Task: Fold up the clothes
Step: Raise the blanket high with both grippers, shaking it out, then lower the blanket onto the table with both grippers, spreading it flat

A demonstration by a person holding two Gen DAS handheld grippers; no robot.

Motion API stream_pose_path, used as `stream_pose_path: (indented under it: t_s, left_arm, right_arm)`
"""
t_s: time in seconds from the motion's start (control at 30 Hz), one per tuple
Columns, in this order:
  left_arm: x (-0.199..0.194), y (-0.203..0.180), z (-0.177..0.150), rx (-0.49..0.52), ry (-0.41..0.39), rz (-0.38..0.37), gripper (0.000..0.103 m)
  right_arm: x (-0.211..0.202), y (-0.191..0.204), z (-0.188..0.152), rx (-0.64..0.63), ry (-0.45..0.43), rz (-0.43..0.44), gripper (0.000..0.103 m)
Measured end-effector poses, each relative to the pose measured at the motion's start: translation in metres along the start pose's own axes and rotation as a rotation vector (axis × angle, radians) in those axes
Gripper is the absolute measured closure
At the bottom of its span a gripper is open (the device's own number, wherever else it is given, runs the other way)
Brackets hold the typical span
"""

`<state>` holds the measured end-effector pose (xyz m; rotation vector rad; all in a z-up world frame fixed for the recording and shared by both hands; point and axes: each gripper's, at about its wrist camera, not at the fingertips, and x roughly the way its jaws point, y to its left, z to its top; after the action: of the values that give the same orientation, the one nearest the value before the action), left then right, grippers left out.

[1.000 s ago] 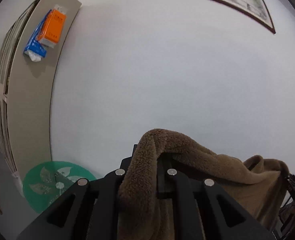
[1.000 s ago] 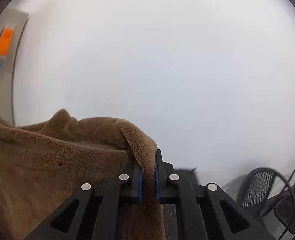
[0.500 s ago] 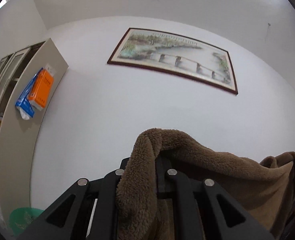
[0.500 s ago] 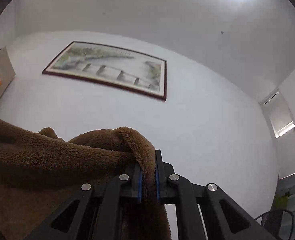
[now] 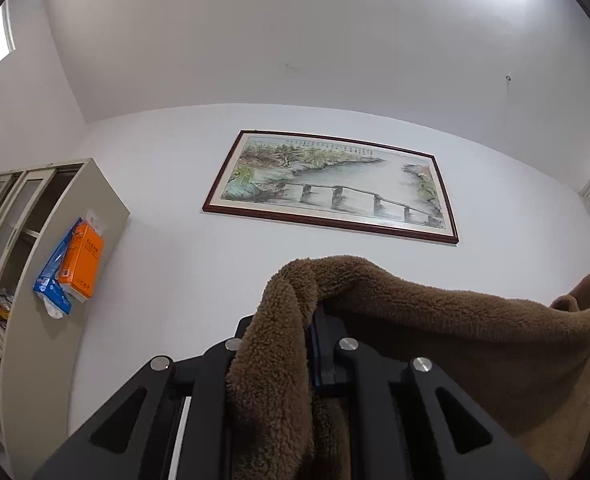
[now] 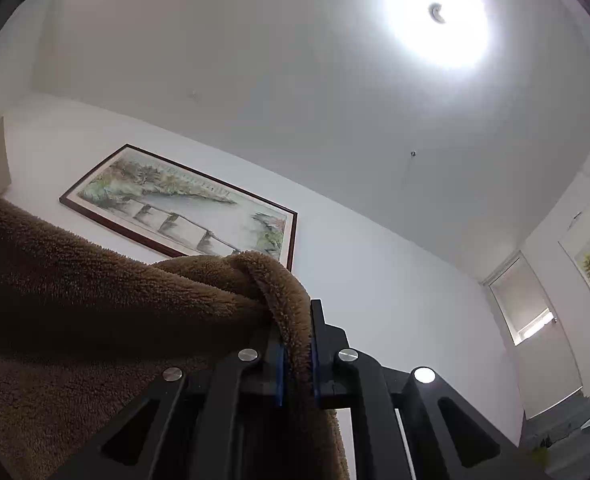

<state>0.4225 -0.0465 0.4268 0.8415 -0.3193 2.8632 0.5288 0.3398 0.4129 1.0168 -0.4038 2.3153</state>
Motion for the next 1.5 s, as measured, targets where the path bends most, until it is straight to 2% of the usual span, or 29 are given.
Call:
stream_pose_path:
  t_s: [0.13,0.33,0.5,0.57,0.7,0.8,1.07,1.3,1.4,1.5]
  left_arm:
    - [0.002,0.005,-0.005,0.001,0.009,0.017,0.086]
    - [0.026,0.005,-0.031,0.041,0.082,0.031,0.084]
    - [0.062,0.007,-0.076,0.055,0.195,0.031,0.083]
    - [0.081,0.004,-0.104,0.068,0.253,0.04,0.083]
    - [0.129,0.009,-0.174,0.078,0.417,0.076,0.083]
    - [0.168,0.018,-0.239,0.085,0.561,0.118,0.083]
    - [0.247,0.044,-0.439,0.089,0.93,0.219,0.083]
    - [0.279,0.053,-0.6,0.141,1.201,0.277,0.085]
    - [0.282,0.059,-0.653,0.13,1.319,0.278,0.085]
    - [0.28,0.067,-0.694,0.123,1.434,0.282,0.085]
  right_arm:
    - [-0.006,0.001,-0.009,-0.028,0.01,-0.008,0.093]
    - [-0.004,0.02,-0.039,-0.09,0.067,0.007,0.093]
    - [0.016,0.04,-0.083,-0.106,0.178,0.032,0.093]
    - [0.022,0.053,-0.108,-0.12,0.236,0.052,0.093]
    - [0.034,0.091,-0.174,-0.165,0.356,0.104,0.093]
    - [0.046,0.125,-0.23,-0.188,0.463,0.165,0.093]
    - [0.073,0.219,-0.406,-0.269,0.789,0.319,0.093]
    - [0.068,0.29,-0.557,-0.414,1.031,0.403,0.093]
    - [0.063,0.305,-0.605,-0.442,1.129,0.43,0.093]
    - [0.061,0.313,-0.634,-0.462,1.214,0.465,0.093]
